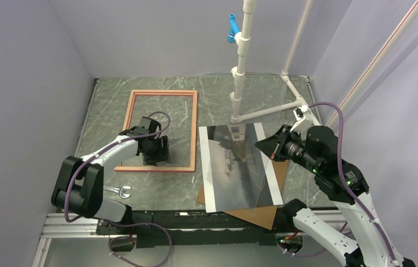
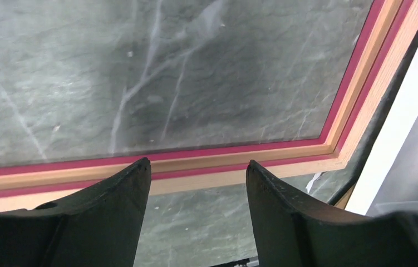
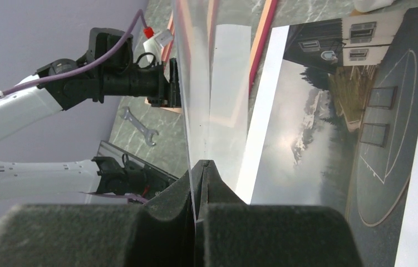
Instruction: Put the photo into the frame
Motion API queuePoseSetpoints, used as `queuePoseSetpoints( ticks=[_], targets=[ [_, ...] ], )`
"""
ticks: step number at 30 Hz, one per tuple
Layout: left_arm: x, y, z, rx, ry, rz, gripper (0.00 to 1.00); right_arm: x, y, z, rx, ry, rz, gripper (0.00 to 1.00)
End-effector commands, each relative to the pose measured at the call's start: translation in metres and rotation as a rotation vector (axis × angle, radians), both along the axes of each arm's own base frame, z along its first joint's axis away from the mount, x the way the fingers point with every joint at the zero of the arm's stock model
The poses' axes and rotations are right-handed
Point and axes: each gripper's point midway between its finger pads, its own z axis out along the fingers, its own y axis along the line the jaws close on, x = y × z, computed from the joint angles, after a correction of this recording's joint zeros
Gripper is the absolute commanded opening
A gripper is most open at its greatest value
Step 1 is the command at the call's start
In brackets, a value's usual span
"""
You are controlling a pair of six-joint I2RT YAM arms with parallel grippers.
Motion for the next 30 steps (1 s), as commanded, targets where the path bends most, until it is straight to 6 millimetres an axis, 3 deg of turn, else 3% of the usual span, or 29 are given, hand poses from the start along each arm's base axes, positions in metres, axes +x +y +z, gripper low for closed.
queuePoseSetpoints(
  ticks=[1,9,22,30],
  targets=[
    [0.003,-0.011,-0.018,0.020,-0.001,-0.029,0.68,-0.002,-0.008,0.025,0.024,-0.082,-0.025,0.00],
    [-0.019,-0.027,-0.039,0.031,0.061,-0.077,0.67,-0.004,-0.009,0.023,0.016,-0.078,-0.026,0.00],
    [-0.059,-0.061,-0.035,-0.006,0.078,-0.136,0.67,-0.004,-0.011,0.023,0.012,-0.078,-0.035,0.00],
    [-0.073,-0.084,-0.029,-0.060,0.075,-0.161,0.67,-0.004,-0.012,0.020,0.010,-0.076,-0.038,0.00]
  ],
)
